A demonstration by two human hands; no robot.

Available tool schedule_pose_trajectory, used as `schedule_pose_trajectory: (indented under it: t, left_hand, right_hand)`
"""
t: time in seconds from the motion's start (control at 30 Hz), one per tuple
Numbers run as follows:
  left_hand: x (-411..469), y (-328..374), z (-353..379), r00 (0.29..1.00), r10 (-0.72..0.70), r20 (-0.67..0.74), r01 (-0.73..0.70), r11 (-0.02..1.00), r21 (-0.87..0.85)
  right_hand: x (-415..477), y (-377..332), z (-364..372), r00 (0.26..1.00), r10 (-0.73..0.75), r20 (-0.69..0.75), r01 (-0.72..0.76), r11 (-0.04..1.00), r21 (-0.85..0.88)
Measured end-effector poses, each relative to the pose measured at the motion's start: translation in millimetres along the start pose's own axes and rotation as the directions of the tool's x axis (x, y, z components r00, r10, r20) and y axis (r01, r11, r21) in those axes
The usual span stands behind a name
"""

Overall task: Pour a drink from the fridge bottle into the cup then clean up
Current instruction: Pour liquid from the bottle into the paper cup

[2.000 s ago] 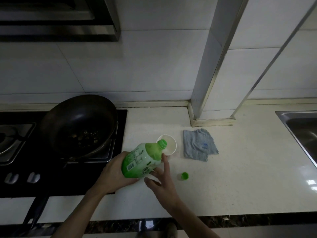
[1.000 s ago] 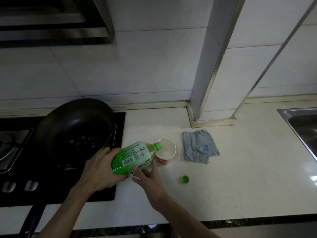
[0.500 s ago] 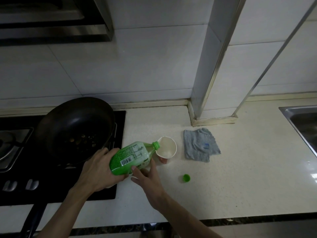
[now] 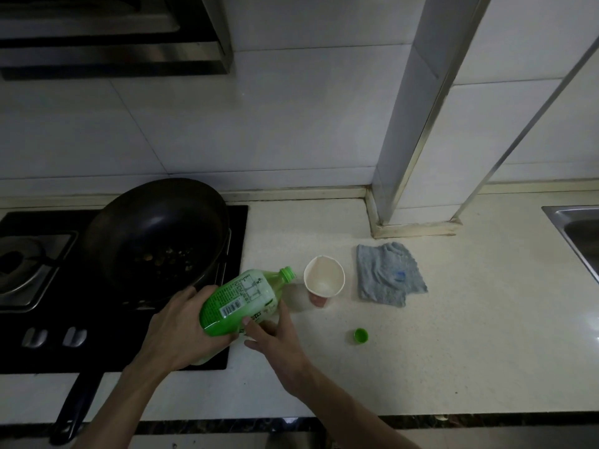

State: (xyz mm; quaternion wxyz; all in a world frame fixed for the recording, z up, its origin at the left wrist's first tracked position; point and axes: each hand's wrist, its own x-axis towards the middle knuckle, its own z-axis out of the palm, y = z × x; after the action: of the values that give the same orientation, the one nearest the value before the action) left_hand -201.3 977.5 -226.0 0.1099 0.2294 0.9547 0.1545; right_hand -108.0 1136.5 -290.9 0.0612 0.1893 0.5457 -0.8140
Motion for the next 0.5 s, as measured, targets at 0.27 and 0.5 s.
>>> schedule_pose_trajectory:
  t: [0.27,0.5]
  left_hand:
    - [-15,-5,36,0.995,-0.102,-0.004,0.093,0.924,-0.371]
    - [-16,5,77,0.987,-0.163,0.004,0.125,0.744,-0.656]
  right_hand:
    - [-5,-5,-1,0.974,-0.221,-0.046,0.201,0.942,-0.271]
    - [-14,-2,-7,0.952,-0.307,0.005,0.254,0.777,-0.576]
